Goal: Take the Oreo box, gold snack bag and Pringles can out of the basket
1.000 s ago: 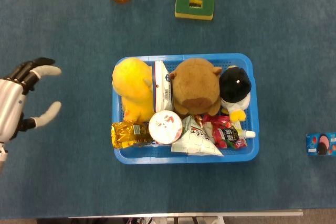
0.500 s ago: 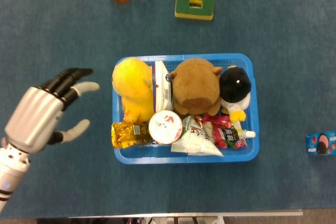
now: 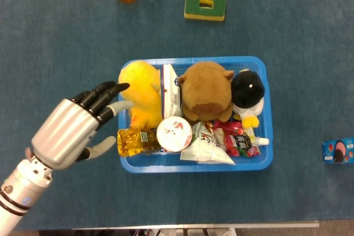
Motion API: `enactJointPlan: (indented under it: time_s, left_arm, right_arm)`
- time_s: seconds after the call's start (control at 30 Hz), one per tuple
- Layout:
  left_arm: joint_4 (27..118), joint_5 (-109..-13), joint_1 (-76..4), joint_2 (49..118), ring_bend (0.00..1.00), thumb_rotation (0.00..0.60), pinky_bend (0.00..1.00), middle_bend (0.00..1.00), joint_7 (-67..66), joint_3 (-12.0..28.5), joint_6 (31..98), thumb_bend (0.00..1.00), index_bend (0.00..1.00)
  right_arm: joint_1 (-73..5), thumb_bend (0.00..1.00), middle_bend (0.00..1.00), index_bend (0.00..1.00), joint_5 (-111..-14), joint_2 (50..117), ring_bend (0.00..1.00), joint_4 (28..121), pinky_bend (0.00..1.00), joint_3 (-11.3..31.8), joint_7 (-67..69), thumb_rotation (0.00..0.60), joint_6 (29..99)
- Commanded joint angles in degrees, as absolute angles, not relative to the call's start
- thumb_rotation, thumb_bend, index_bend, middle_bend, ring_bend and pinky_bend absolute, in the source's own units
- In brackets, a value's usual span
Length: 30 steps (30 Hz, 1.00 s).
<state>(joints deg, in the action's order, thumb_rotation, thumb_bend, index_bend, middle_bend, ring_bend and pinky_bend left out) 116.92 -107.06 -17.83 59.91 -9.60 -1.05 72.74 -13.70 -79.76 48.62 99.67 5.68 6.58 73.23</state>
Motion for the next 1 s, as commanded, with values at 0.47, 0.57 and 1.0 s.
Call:
enactJointPlan:
  time_s: [0.47,0.57,1.0]
  left_arm:
    - [118.79,-108.9,-20.72,59.92,0.11,0.6,0.37,0.08,-11.09,-1.45,70.22,0.25,0.18]
    - [119.33,-107.53,-20.32,59.27,0.11,0.6,0.37,0.08,-10.98,-1.84,70.31,0.25,0.18]
    - [125.31,-101.97,-19.51,53.93,0.11,0.6,0.37,0.08,-2.69,-5.57,67.75,0.24,0.16]
  right_arm:
    - [-14.93,0.0,0.24,0.07,-78.15,48.3,0.24,98.75,0.55,6.82,6.49,0.6,70.81]
    - [-14.74,0.0,0.24,0.07,-78.32,48.15,0.24,98.87,0.55,6.79,6.66,0.6,71.0]
    - [-14.08,0.0,0.24,0.07,-78.84,47.9,0.24,98.1,0.55,6.71,8.55,0.6,71.34]
